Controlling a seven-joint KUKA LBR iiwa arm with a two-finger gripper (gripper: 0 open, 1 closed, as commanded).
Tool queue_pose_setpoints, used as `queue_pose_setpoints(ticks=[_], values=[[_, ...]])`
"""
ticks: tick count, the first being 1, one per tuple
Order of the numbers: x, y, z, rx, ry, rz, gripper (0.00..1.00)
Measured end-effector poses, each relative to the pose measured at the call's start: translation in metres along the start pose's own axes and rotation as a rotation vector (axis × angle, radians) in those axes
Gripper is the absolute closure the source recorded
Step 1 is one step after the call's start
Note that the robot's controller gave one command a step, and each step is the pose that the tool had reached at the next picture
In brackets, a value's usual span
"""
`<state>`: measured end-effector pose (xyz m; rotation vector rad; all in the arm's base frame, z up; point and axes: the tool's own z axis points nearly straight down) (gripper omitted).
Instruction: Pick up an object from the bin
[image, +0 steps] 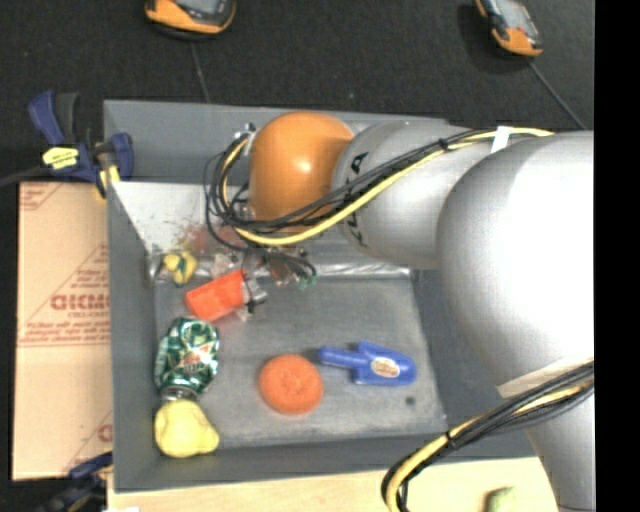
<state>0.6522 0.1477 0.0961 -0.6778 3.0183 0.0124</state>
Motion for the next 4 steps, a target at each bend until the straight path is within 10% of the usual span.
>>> queue_pose_setpoints(ticks=[4], values=[[-0.006, -0.002, -0.083, 0.003, -0.012, 0.006, 1.00]])
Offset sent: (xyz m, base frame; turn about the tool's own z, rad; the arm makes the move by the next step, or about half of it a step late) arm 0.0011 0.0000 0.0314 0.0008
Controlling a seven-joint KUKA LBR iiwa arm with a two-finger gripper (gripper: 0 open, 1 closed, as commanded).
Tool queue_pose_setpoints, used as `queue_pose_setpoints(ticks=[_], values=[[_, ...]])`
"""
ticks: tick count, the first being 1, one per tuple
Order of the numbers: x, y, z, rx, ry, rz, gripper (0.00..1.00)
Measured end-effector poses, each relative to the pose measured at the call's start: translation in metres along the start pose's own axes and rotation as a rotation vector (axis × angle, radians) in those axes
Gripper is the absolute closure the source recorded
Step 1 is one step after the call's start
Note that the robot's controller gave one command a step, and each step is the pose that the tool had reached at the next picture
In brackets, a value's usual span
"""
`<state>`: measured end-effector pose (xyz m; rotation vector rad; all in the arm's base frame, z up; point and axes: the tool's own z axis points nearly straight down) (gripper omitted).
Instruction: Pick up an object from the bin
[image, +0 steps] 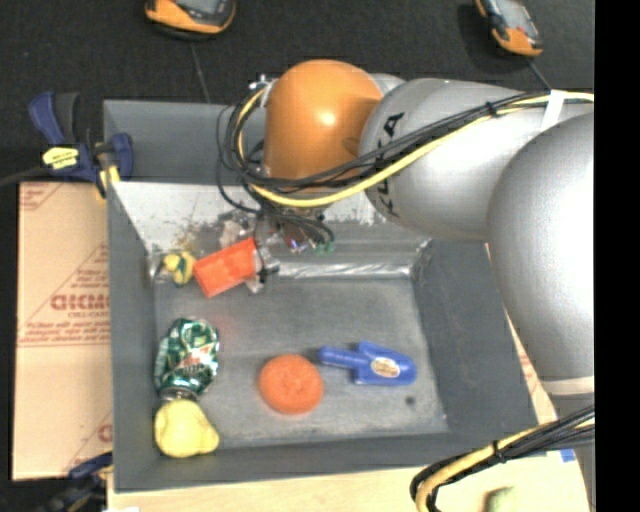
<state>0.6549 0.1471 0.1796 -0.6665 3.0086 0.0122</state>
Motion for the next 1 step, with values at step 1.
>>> queue_pose_setpoints(ticks=[1], values=[[-0.0001, -0.0003, -0.0147, -0.001, 0.003, 0.002, 1.00]])
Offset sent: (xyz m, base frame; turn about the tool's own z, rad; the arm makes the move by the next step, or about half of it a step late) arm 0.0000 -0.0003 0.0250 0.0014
